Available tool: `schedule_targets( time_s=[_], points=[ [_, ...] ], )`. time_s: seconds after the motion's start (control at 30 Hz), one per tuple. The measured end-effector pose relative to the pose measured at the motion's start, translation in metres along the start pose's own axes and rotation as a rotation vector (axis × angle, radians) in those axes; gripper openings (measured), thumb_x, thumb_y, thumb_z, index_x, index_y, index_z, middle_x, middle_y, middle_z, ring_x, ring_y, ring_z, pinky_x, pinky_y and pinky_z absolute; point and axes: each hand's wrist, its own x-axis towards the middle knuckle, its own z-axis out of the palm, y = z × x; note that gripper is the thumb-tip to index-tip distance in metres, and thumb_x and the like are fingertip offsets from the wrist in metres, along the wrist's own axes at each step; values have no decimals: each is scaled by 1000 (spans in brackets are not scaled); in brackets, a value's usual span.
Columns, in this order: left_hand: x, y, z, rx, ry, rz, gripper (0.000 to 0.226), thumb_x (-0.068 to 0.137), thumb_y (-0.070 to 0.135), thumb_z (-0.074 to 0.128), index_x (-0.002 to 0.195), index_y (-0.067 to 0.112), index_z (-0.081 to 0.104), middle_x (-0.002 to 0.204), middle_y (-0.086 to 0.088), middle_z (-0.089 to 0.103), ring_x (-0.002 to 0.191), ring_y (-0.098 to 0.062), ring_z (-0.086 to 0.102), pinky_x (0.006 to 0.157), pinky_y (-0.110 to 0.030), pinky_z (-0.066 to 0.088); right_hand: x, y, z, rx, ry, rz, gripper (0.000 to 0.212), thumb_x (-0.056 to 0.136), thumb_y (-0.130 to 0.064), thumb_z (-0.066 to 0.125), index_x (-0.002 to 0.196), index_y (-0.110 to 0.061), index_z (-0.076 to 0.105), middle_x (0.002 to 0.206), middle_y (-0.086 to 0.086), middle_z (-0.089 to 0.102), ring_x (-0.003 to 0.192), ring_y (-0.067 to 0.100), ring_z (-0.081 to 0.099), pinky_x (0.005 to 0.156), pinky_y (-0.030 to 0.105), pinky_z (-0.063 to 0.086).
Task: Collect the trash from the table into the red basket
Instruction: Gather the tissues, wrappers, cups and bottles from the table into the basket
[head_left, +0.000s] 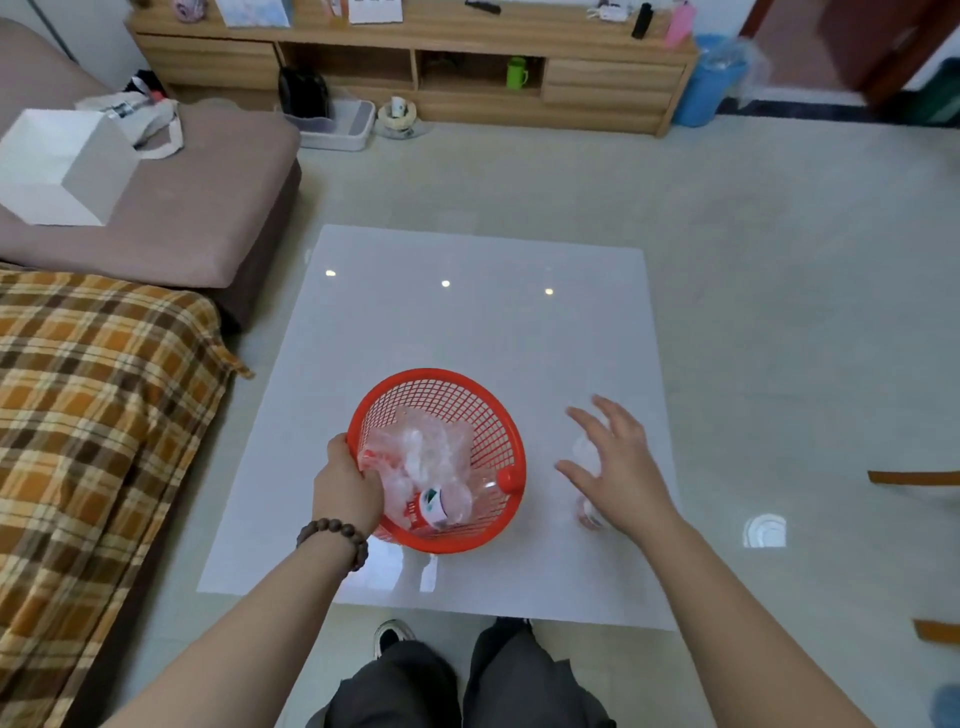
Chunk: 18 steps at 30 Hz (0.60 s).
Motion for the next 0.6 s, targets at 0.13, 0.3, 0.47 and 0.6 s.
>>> schedule_targets(
  time_s=[0.13, 0.3, 0.47, 0.6],
  points=[
    [-3, -1, 13, 35, -18, -22, 36, 92, 13, 42, 127, 10, 37, 111, -18, 61, 66, -23, 53, 54, -29, 45, -23, 61, 8, -56, -145, 255, 74, 79, -40, 69, 143, -29, 33, 157, 3, 15, 144, 27, 12, 115, 44, 24],
    [-11, 0, 23, 53, -42, -32, 36, 93, 12, 42, 128, 9, 37, 113, -18, 60, 69, -24, 53, 52, -28, 44, -34, 80, 36, 38, -217, 303, 42, 92, -17, 51, 134, -18, 44, 146, 8, 31, 119, 26, 47, 98, 38, 42],
    [-16, 1, 22, 50, -55, -34, 36, 92, 11, 43, 128, 8, 37, 113, -19, 59, 73, -27, 53, 59, -33, 48, -42, 72, 32, 23, 61, 366, 25, 96, -12, 40, 119, -11, 49, 127, 13, 42, 95, 32, 55, 72, 33, 43],
    [-17, 5, 19, 34, -36, -12, 35, 92, 11, 43, 127, 7, 38, 112, -20, 60, 73, -27, 51, 61, -33, 46, -33, 36, -12, 206, 426, 248, 24, 95, -14, 46, 117, -7, 51, 121, 12, 46, 87, 17, 50, 71, 22, 35]
  ],
)
